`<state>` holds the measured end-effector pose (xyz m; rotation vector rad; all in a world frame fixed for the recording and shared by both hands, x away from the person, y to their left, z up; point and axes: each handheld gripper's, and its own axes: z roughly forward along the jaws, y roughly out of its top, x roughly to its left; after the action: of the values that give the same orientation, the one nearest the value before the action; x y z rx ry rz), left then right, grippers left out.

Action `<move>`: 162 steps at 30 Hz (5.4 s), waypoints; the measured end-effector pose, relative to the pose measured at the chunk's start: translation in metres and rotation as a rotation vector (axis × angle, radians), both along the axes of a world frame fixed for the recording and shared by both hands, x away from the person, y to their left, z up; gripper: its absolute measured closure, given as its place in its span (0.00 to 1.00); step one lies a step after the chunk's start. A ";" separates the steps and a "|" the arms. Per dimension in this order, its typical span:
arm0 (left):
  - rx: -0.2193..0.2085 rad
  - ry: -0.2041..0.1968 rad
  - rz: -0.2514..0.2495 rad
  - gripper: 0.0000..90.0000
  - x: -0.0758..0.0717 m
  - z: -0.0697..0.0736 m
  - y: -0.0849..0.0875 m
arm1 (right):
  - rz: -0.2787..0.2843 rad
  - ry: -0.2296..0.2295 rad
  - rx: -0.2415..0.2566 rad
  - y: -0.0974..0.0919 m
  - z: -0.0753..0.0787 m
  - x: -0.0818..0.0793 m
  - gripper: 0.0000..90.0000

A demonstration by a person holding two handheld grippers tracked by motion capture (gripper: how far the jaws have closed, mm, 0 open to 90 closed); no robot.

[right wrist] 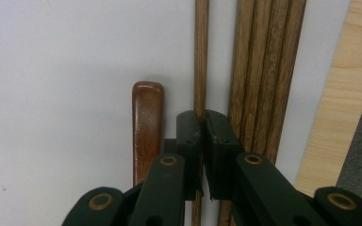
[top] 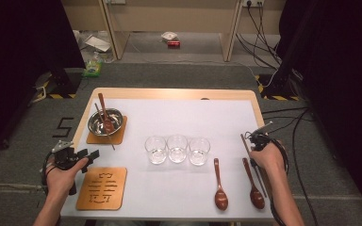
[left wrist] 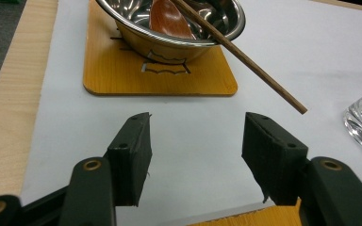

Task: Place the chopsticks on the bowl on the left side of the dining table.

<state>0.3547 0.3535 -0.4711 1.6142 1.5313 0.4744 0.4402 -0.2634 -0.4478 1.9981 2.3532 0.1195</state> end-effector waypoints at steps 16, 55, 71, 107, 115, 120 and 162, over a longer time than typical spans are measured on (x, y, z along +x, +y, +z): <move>0.000 -0.008 0.005 0.47 0.000 0.002 0.001 | -0.007 -0.180 0.029 0.001 0.037 -0.004 0.95; -0.013 -0.020 0.015 0.47 -0.001 0.005 0.004 | -0.038 -0.725 0.106 0.018 0.084 0.000 0.95; -0.013 -0.021 0.018 0.47 -0.002 0.005 0.004 | -0.025 -0.831 0.119 0.031 0.084 0.007 0.95; -0.013 -0.032 0.025 0.46 -0.002 0.006 0.005 | 0.005 -0.958 0.180 0.065 0.089 0.022 0.95; -0.010 -0.031 0.027 0.46 -0.002 0.007 0.006 | 0.014 -0.965 0.194 0.076 0.089 0.025 0.95; -0.014 -0.032 0.024 0.46 -0.002 0.006 0.005 | 0.020 -0.973 0.207 0.082 0.089 0.027 0.95; -0.039 -0.074 0.000 0.42 -0.001 0.022 -0.005 | 0.080 -1.011 0.271 0.129 0.094 0.039 0.95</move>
<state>0.3533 0.3485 -0.4493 1.5499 1.4769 0.4967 0.4790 -0.1344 -0.3541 1.3639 1.7633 1.1783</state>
